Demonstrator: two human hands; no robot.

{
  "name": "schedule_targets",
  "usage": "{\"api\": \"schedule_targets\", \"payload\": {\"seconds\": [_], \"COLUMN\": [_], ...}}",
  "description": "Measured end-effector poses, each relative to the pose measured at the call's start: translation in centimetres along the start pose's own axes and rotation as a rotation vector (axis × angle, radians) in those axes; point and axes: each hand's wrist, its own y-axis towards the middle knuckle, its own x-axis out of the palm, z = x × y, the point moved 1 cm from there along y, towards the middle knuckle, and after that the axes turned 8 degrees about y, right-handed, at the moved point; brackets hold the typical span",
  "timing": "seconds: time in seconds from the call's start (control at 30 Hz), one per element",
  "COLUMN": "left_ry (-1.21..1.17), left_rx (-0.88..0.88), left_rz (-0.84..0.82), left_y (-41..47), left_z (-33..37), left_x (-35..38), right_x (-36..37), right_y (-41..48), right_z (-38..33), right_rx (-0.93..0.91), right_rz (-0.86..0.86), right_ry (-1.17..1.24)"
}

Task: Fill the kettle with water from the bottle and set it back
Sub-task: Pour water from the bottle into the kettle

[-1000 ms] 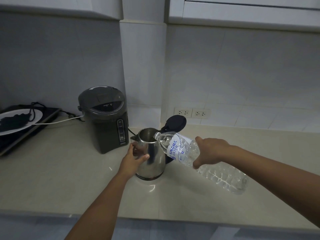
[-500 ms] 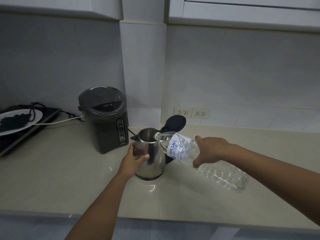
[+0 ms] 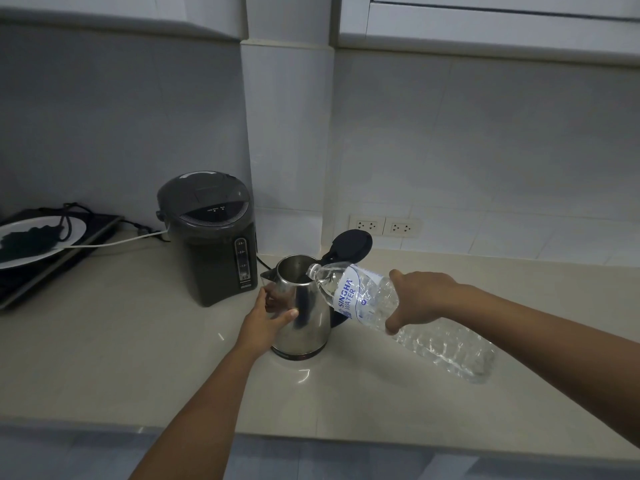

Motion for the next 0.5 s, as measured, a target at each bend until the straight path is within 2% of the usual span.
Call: {"api": "schedule_targets", "payload": {"seconds": [0.5], "left_ry": [0.020], "left_rx": [-0.018], "left_rz": [0.000], "left_y": [0.26], "left_z": [-0.60], "left_x": [0.15], "right_x": [-0.32], "right_y": [-0.17], "right_z": [-0.21], "right_rx": [0.003], "right_rz": [-0.013], "right_ry": [-0.017]}}
